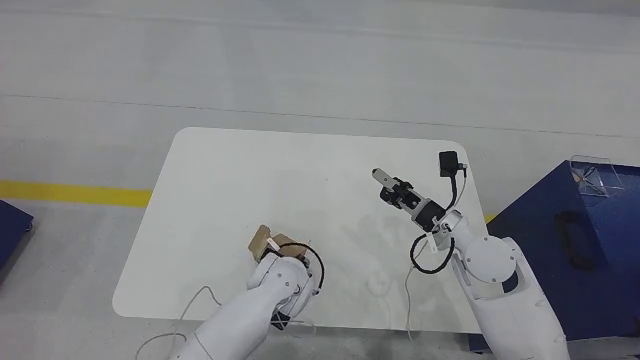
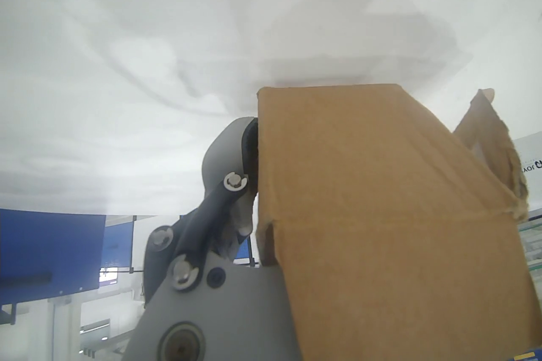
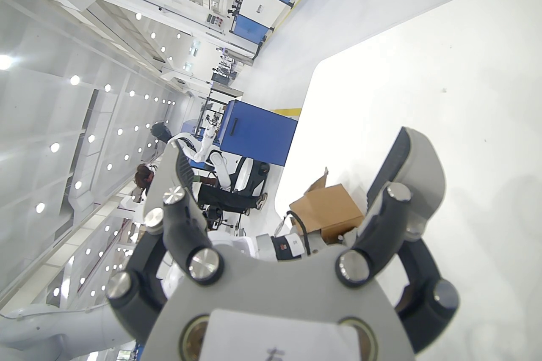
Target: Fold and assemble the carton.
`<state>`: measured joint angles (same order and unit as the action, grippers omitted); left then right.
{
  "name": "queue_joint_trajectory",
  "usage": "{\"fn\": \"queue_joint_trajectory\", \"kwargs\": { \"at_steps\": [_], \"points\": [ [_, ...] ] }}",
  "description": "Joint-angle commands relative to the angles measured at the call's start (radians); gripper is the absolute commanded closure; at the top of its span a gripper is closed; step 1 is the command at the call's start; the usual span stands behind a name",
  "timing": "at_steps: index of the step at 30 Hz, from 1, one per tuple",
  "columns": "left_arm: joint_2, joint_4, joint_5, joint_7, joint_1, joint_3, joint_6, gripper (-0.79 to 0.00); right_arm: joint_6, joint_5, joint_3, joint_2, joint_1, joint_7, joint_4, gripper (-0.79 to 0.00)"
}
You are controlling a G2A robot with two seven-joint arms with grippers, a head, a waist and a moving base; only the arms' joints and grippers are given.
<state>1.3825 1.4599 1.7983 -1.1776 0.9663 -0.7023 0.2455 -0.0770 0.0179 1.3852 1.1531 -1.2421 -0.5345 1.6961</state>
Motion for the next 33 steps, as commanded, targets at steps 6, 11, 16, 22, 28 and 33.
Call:
{"fn": "queue_joint_trajectory", "kwargs": {
  "at_steps": [6,11,16,22,28,33],
  "points": [
    [0.015,0.102,-0.078,0.054,0.019,0.005,-0.008,-0.785,0.000,0.000,0.000,0.000,0.000,0.000,0.000,-0.785],
    [-0.018,0.351,-0.235,0.046,0.153,-0.058,-0.033,-0.785,0.000,0.000,0.000,0.000,0.000,0.000,0.000,-0.785],
    [-0.072,0.680,-0.445,0.081,0.360,-0.142,-0.200,-0.785,0.000,0.000,0.000,0.000,0.000,0.000,0.000,-0.785],
    [-0.131,0.743,-0.596,0.334,0.482,-0.290,-0.561,-0.785,0.000,0.000,0.000,0.000,0.000,0.000,0.000,-0.785],
    [-0.160,0.655,-0.599,0.759,0.545,-0.409,-0.639,-0.785,0.000,0.000,0.000,0.000,0.000,0.000,0.000,-0.785],
    [-0.160,0.655,-0.599,0.759,0.545,-0.409,-0.639,-0.785,0.000,0.000,0.000,0.000,0.000,0.000,0.000,-0.785]
  ]
}}
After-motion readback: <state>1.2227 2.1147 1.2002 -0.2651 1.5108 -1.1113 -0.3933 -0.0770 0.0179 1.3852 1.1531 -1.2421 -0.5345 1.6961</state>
